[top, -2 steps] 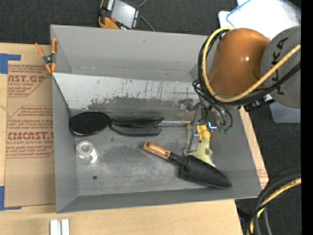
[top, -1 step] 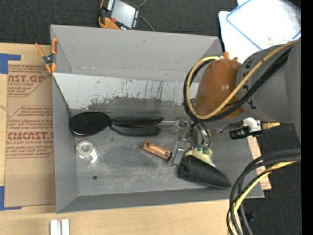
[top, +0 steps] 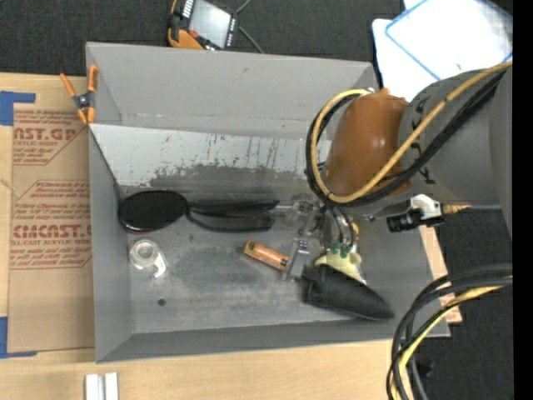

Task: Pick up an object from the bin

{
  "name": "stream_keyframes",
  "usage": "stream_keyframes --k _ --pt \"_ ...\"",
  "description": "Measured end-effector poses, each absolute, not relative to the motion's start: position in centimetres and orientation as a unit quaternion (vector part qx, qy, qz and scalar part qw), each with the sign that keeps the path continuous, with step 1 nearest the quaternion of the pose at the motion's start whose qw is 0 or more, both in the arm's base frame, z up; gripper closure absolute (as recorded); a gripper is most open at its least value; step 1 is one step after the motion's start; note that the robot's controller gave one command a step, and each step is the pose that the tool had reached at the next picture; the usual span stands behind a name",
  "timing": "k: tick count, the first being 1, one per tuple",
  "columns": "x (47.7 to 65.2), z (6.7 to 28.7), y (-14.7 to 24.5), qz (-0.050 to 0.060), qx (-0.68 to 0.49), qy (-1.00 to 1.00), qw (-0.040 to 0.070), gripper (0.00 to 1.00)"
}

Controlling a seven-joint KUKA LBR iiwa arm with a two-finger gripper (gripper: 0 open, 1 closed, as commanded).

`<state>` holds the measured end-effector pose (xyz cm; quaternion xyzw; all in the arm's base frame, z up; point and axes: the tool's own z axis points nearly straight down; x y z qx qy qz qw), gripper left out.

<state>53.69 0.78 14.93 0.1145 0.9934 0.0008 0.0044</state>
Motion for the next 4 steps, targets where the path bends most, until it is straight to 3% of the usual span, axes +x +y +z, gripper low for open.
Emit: stream_keyframes --k 1,2,3,4 --pt "51.5 11.1 0.0 0.0 0.228 0.974 -0.003 0.0" --pt "53.5 7.0 0.0 0.001 0.205 0.979 0.007 0.0" --pt "49.9 7.0 -0.3 0.001 0.284 0.959 0.001 1.0" --pt "49.9 7.0 -0.3 0.001 0.284 0.959 0.001 1.0"
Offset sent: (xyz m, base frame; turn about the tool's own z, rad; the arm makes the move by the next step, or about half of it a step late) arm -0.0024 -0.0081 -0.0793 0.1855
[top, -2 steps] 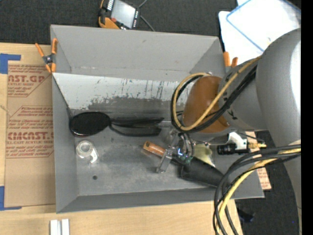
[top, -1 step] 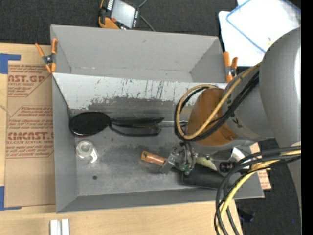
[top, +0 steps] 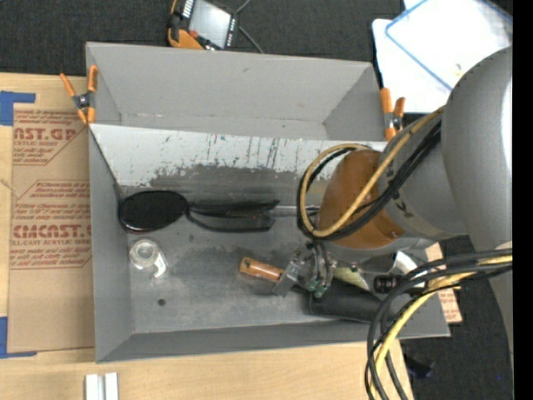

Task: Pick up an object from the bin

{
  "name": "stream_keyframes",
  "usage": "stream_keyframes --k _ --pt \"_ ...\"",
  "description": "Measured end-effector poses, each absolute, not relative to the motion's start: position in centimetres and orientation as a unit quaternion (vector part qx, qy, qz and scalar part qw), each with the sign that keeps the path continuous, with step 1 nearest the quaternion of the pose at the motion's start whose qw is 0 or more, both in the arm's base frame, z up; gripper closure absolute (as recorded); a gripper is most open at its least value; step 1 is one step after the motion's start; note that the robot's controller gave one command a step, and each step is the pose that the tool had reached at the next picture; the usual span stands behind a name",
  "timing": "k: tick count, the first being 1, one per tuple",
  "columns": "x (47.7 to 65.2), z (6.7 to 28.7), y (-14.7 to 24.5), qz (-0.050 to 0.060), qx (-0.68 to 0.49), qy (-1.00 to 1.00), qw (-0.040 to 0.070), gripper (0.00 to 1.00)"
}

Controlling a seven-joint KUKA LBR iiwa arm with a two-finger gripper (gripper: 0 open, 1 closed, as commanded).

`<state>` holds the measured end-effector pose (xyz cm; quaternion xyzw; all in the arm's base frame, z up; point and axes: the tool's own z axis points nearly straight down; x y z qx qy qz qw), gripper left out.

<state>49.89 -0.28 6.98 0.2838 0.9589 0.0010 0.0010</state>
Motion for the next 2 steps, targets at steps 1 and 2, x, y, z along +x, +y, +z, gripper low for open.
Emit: stream_keyframes --k 1,2 --pt "49.8 7.4 -0.3 0.001 0.283 0.959 0.0 1.0" --pt "49.5 9.8 -0.2 0.0 0.283 0.959 -0.005 1.0"
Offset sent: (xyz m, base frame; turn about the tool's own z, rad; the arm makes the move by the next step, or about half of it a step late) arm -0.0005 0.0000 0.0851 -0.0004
